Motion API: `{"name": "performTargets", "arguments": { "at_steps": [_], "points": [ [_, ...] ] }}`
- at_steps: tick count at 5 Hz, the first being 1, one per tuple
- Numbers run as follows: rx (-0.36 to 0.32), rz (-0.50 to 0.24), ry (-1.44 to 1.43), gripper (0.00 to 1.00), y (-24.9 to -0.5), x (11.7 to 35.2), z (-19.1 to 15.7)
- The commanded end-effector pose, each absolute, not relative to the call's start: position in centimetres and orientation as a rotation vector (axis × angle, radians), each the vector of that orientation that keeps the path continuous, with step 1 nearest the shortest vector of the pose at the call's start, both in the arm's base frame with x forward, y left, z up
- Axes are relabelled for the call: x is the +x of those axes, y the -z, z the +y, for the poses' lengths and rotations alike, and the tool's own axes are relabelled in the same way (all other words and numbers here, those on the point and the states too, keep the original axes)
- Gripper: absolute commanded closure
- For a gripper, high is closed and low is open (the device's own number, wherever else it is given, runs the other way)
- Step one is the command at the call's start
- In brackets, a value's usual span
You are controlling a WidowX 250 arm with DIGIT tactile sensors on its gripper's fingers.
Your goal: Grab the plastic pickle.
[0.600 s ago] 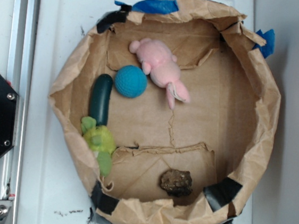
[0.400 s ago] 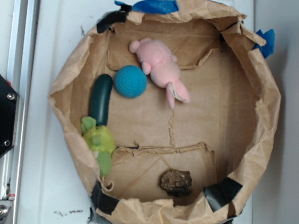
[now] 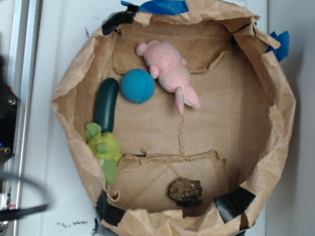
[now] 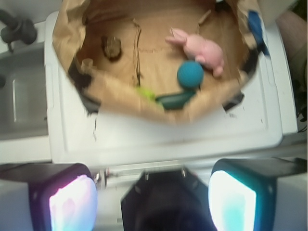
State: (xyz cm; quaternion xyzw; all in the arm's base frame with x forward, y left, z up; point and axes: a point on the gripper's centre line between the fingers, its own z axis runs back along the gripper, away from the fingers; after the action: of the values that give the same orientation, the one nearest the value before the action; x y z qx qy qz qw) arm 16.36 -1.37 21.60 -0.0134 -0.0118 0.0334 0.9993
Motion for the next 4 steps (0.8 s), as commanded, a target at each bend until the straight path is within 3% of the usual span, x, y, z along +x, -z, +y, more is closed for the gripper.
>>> {"name": "performTargets", "arguments": {
  "at_steps": [1,2,4],
  "points": [
    [-0.008,-0.111,-0.316,0.0,-20.5,22.5,-0.6],
    [0.031,-0.066,-0.564,0.0,-19.3,21.0,-0.9],
    [0.031,-0.066,-0.564,0.0,-19.3,21.0,-0.9]
  ]
}}
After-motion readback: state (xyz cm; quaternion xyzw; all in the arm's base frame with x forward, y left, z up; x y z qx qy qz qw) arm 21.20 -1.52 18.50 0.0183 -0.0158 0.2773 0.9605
